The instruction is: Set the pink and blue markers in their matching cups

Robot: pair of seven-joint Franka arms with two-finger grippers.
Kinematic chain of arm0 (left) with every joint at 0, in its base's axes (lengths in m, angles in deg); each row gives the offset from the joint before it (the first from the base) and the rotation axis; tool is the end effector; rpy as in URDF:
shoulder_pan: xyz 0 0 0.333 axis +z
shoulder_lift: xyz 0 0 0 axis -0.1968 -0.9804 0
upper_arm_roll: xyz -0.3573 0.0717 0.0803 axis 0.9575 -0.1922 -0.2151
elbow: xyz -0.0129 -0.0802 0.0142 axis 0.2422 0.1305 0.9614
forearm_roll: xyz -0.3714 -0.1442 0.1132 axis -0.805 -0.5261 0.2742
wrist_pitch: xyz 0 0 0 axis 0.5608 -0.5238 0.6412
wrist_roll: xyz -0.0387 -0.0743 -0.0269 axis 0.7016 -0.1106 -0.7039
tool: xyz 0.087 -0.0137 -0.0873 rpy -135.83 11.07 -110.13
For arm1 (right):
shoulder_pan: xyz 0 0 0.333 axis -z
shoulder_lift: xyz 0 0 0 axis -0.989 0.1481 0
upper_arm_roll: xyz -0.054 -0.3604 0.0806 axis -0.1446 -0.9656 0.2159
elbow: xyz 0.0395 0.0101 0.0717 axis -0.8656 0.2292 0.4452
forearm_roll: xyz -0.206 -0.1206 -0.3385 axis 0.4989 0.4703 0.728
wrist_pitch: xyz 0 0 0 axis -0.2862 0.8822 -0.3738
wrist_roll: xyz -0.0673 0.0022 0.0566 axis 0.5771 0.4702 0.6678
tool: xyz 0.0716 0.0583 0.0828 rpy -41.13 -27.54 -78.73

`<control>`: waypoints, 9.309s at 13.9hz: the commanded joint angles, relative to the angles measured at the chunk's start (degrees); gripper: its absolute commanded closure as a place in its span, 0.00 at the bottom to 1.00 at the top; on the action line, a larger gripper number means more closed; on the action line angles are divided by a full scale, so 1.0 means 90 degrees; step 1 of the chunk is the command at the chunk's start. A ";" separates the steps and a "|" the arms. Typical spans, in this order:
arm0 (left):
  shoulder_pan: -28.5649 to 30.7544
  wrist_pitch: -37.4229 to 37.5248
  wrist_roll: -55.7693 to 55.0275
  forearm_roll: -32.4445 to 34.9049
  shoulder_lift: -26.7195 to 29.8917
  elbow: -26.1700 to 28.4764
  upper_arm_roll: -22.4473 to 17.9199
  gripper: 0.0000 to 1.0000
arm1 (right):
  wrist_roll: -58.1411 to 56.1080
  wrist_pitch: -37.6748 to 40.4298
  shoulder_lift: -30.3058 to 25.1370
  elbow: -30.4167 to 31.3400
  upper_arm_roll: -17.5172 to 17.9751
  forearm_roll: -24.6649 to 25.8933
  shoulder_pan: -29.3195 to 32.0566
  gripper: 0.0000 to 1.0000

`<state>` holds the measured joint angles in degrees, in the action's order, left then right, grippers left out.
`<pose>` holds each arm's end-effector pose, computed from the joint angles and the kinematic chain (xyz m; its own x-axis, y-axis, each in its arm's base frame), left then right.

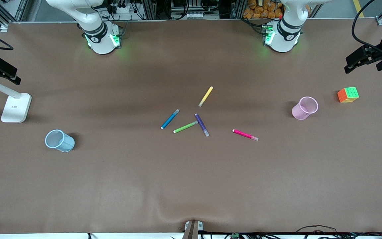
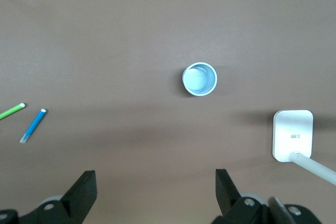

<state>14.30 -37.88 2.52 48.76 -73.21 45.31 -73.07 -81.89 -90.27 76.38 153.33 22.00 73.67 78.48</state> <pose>0.5348 -0.0349 0.7094 0.9979 0.0636 -0.0071 0.0633 -0.9971 -0.0434 0.5589 -0.0217 0.7105 0.9993 -0.0347 0.0136 -0.0347 -0.9994 0.0006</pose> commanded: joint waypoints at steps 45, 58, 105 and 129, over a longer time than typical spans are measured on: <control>-0.0025 -0.1670 -0.0695 -0.0125 0.0043 0.2554 0.0102 0.00 | -0.0042 -0.0110 0.0020 0.0088 -0.0036 -0.0152 0.0099 0.00; -0.0133 -0.3458 -0.2743 -0.0125 -0.0748 0.3434 0.0511 0.00 | -0.0051 -0.0090 0.0254 0.0010 -0.0036 -0.0045 0.0060 0.00; -0.0367 -0.5666 -0.5178 -0.3269 -0.4988 0.1725 0.0757 1.00 | 0.7915 -0.3780 0.2998 0.2031 -0.0016 -0.1568 -0.4626 0.00; 0.0814 -0.1399 -0.3626 -0.0457 -0.1394 0.1607 0.0727 1.00 | 0.8806 -0.5471 0.4220 0.2021 -0.0055 -0.1471 -0.5077 0.74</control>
<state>20.06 -51.12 -32.53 43.72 -88.17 57.02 -67.13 -3.39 -138.93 113.91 171.74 21.56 60.86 32.89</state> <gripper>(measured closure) 0.824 0.714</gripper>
